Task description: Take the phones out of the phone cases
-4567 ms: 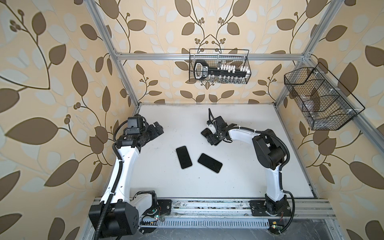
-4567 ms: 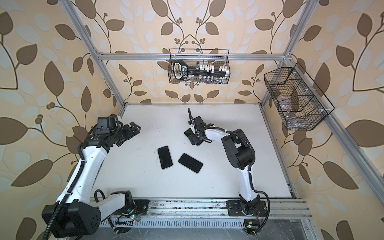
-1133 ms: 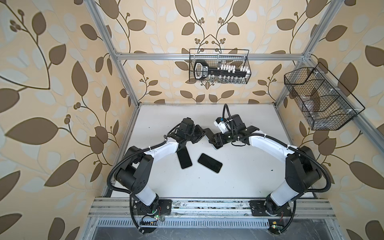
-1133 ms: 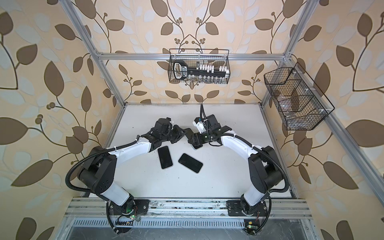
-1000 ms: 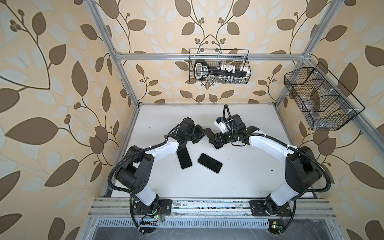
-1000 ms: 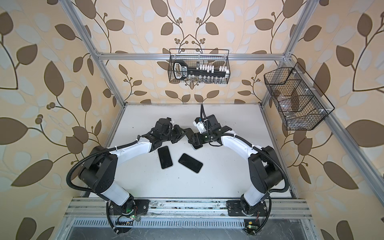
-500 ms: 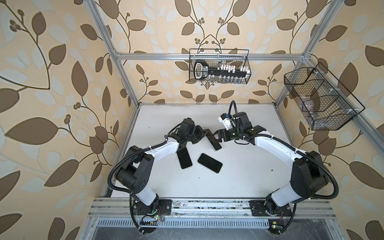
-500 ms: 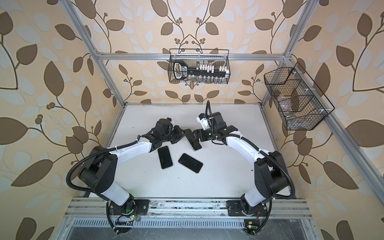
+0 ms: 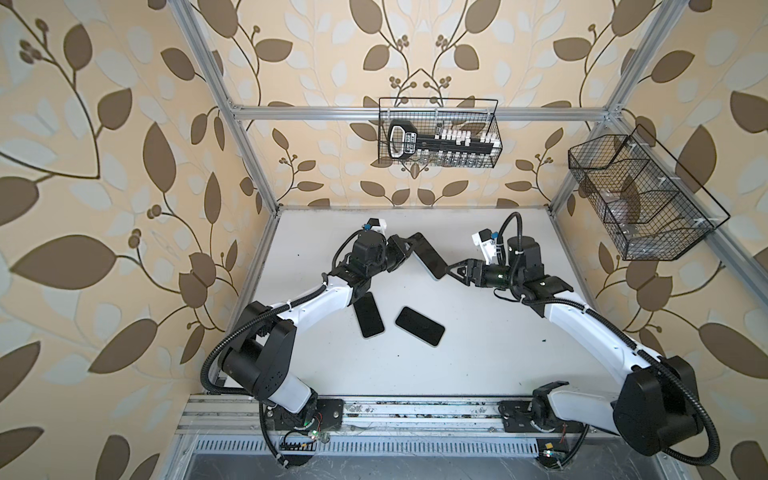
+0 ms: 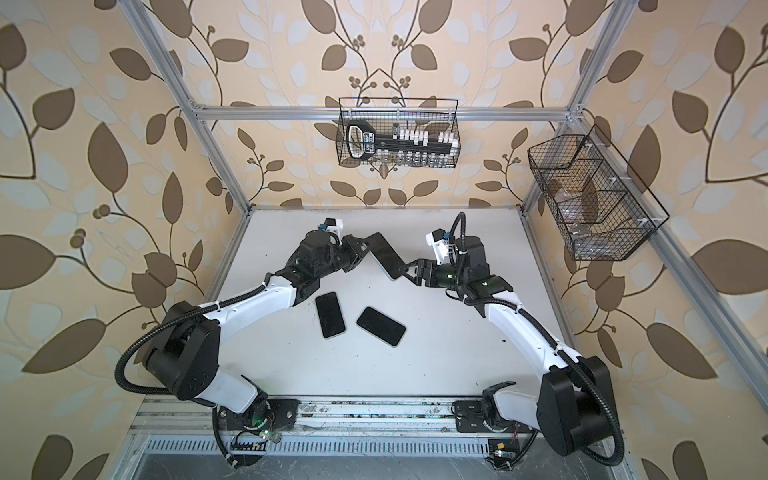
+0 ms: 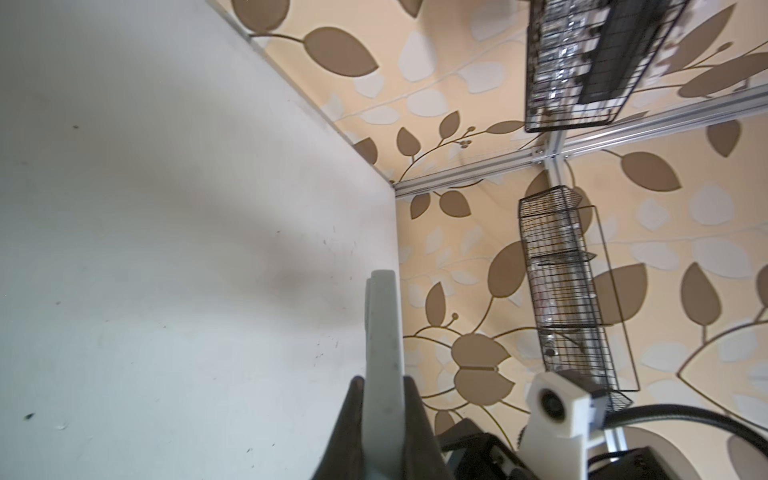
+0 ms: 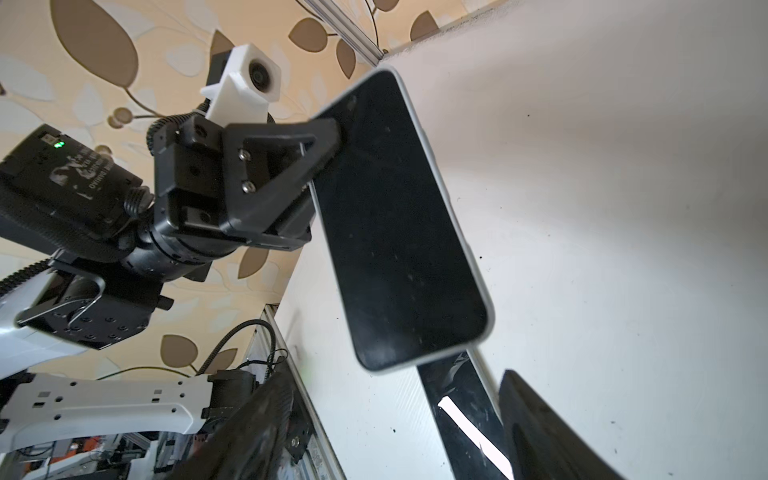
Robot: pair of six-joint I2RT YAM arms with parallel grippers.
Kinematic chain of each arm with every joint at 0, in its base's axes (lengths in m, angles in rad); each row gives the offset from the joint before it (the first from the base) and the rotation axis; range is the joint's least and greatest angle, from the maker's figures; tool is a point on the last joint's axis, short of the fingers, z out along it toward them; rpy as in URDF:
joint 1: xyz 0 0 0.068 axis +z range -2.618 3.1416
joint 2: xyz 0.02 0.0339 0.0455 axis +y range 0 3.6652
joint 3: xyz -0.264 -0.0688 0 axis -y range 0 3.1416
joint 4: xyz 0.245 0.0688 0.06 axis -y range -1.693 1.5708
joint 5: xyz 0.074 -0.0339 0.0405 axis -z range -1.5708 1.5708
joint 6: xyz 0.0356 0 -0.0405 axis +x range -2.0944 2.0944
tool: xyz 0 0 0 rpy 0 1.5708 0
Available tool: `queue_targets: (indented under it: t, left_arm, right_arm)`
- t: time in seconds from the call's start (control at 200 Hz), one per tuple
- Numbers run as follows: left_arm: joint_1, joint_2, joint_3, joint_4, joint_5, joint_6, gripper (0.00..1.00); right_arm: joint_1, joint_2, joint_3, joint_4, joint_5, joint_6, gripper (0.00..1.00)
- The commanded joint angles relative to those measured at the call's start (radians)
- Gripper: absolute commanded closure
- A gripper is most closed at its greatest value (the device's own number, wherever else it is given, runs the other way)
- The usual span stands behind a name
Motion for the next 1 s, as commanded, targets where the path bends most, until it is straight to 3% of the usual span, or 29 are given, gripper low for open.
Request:
queue_targets:
  t: [0.0,0.335,0.995]
  left_arm:
    - [-0.008,-0.041,-0.025,0.267,-0.014,-0.071,1.0]
    - [-0.011,-0.022,-0.077,0.368,-0.043,-0.122,1.0]
    - [-0.015,-0.018,-0.111,0.428,-0.052,-0.159,1.0]
  right_arm:
    - [-0.007,-0.063,-0.083,0.156,-0.031,0.122,0.27]
    - [0.035,-0.087,-0.238,0.481,-0.006,0.298,0.41]
    - [0.13,0.074,-0.23,0.758,0.068,0.422,0.5]
